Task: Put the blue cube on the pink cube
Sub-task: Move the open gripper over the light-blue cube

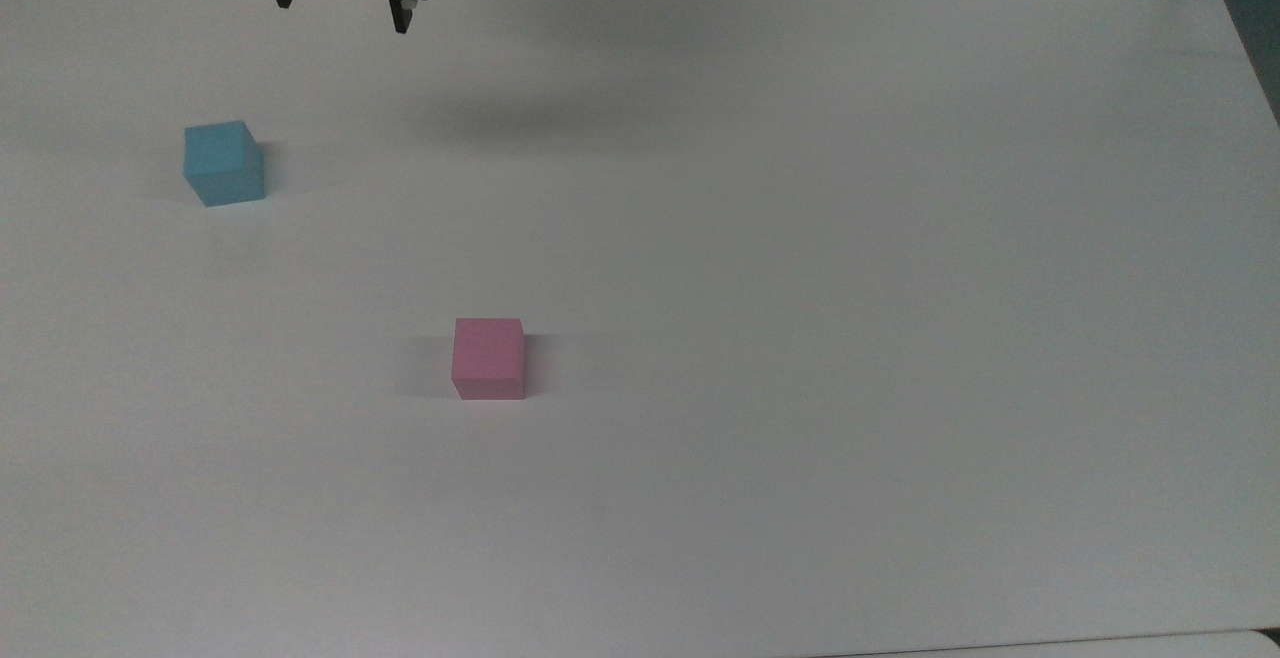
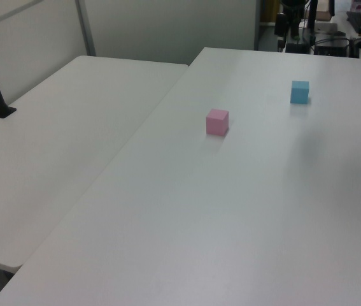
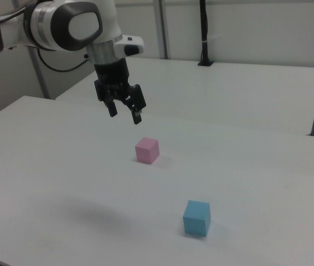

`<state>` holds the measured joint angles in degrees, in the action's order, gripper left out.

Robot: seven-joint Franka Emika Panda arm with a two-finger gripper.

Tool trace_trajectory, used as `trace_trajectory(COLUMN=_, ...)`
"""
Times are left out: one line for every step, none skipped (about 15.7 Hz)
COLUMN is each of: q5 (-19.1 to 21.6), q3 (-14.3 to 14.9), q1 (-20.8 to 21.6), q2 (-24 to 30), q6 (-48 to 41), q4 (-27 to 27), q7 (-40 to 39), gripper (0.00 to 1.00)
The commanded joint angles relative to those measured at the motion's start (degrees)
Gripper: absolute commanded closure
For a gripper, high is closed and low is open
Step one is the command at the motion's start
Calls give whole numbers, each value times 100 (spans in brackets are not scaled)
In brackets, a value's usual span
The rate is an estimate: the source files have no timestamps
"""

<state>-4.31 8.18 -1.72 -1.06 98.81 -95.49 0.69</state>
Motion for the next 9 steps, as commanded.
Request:
trace_trajectory(q5=9, q3=-1, q1=23, q2=53, q6=24, q4=-93, q7=-96, gripper=0)
trace_trajectory(q5=9, q3=-1, q1=32, q2=9, q6=41, q4=-93, q7=-96, gripper=0)
trace_trajectory(q5=9, q3=-1, q1=40, q2=-104, q6=42, q4=-67, q7=-113, gripper=0)
trace_trajectory(q5=0, q3=-1, q1=40, q2=-184, q6=50, q4=-49, q7=-122, gripper=0)
trace_trajectory(q5=0, q3=-1, q1=84, q2=-219, q6=50, q4=-58, q7=-140, gripper=0)
trace_trajectory(q5=-35, q3=-1, q1=128, q2=-263, q6=50, q4=-49, q7=-140, gripper=0)
trace_trajectory(q5=-44, q3=8, q1=137, q2=-333, q6=50, q4=-40, q7=-140, gripper=0)
trace_trajectory(q5=-61, q3=17, q1=137, q2=-351, q6=59, q4=-32, q7=-140, gripper=0)
trace_trajectory(q5=-70, q3=34, q1=128, q2=-351, q6=77, q4=-32, q7=-157, gripper=0)
